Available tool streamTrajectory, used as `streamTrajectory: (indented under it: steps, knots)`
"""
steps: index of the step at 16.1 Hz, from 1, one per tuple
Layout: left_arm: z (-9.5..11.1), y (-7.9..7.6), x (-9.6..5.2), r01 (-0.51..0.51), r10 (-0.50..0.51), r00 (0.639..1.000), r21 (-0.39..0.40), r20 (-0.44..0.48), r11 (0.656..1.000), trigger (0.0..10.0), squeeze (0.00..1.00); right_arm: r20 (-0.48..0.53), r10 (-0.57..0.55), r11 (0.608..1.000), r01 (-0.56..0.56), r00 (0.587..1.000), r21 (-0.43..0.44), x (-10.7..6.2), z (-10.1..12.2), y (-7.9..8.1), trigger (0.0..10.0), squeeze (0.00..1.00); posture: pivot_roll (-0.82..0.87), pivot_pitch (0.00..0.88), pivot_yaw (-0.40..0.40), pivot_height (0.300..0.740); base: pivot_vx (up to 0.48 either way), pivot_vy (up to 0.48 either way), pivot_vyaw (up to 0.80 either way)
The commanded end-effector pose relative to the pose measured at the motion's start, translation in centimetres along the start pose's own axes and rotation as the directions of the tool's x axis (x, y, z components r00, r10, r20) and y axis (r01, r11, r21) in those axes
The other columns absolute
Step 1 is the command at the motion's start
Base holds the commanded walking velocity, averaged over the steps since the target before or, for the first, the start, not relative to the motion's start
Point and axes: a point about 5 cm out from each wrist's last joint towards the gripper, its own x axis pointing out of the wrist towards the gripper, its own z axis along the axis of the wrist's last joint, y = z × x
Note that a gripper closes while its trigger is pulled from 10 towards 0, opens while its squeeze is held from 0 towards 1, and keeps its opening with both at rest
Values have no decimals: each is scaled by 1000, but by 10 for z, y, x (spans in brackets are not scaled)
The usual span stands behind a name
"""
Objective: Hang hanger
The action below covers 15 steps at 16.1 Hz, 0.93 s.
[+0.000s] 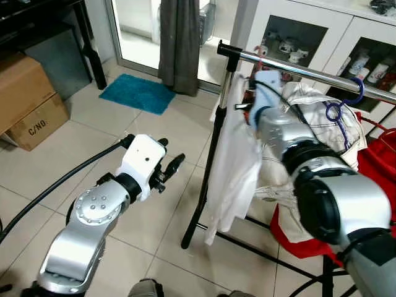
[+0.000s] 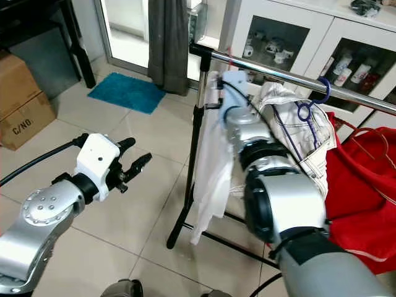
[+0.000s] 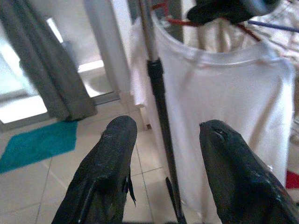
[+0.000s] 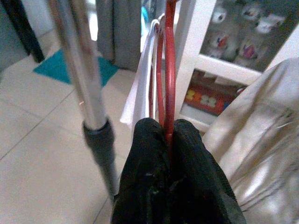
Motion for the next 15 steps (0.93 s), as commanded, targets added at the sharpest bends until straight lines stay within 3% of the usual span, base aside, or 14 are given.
streamTrajectory:
  steps: [1, 6, 8, 11, 15]
  knots:
    - [3, 0, 2, -8, 8, 1000, -1, 15, 1000, 10000, 0, 90, -15, 1000, 14, 996, 17, -1, 18, -9, 0, 0, -30, 23, -41, 740, 0, 0, 0]
    - [2, -8, 10, -16, 17, 1000, -39, 24, 999, 10000, 0, 126, 38, 999, -37, 991, -11, -4, 5, -20, 0, 0, -43, 2, -24, 740, 0, 0, 0]
    - [-1, -7, 11, -67, 70, 997, -98, 31, 993, 10000, 0, 130, 54, 999, -53, 990, -11, -12, -21, -27, 0, 0, -47, 0, -13, 740, 0, 0, 0]
    - [-8, -1, 9, -140, 144, 989, -108, 30, 984, 10000, 0, 177, 100, 995, -99, 979, -17, -36, -46, -27, 0, 0, -49, 0, -1, 740, 0, 0, 0]
    - [-8, 0, 8, -118, 119, 993, -83, 15, 990, 10000, 0, 214, 221, 975, -209, 952, -77, -79, -60, -30, 0, 0, -48, 0, -8, 740, 0, 0, 0]
